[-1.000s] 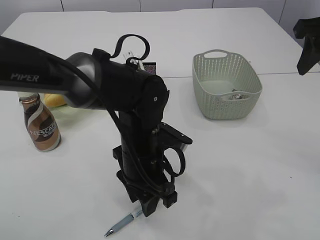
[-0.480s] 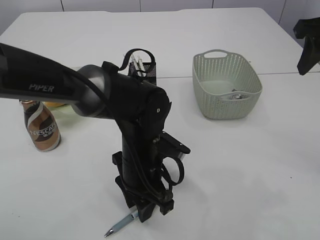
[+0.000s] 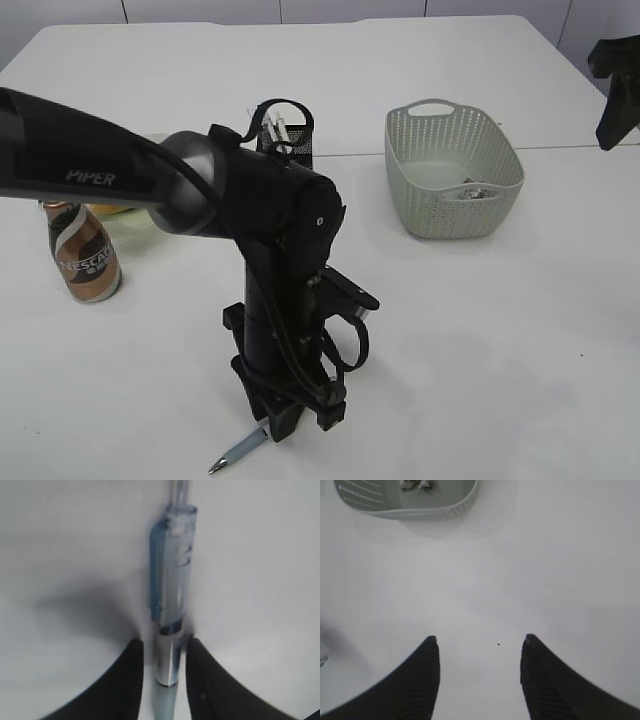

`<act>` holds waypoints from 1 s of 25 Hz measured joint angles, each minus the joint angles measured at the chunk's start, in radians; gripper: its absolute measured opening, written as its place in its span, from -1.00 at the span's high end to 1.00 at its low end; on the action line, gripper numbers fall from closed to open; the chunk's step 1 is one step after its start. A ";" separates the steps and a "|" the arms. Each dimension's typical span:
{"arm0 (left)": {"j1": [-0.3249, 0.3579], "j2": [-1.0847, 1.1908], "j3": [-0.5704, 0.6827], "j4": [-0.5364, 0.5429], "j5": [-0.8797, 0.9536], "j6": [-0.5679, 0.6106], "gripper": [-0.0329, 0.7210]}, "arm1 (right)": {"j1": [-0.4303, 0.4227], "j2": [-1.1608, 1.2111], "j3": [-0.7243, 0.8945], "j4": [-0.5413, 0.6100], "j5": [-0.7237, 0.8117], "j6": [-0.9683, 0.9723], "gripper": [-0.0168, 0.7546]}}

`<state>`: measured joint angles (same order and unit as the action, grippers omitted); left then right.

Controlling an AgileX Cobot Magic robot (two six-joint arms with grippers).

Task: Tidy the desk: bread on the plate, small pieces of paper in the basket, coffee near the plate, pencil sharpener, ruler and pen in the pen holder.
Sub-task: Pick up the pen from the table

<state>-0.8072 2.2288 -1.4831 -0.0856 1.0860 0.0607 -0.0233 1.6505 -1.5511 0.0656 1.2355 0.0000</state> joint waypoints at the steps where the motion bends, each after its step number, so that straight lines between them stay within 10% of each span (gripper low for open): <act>1: 0.000 0.001 -0.005 0.001 0.002 0.000 0.33 | 0.000 0.000 0.000 0.000 0.000 0.000 -0.04; 16: 0.000 0.000 -0.003 0.001 0.007 0.000 0.73 | 0.000 0.000 0.000 0.000 0.000 0.000 -0.04; 25: -0.001 -0.303 0.310 -0.047 -0.444 0.000 0.73 | 0.000 0.000 0.000 -0.003 0.000 0.000 -0.04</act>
<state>-0.8082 1.9255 -1.1735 -0.1328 0.6420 0.0607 -0.0233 1.6505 -1.5511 0.0630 1.2355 0.0000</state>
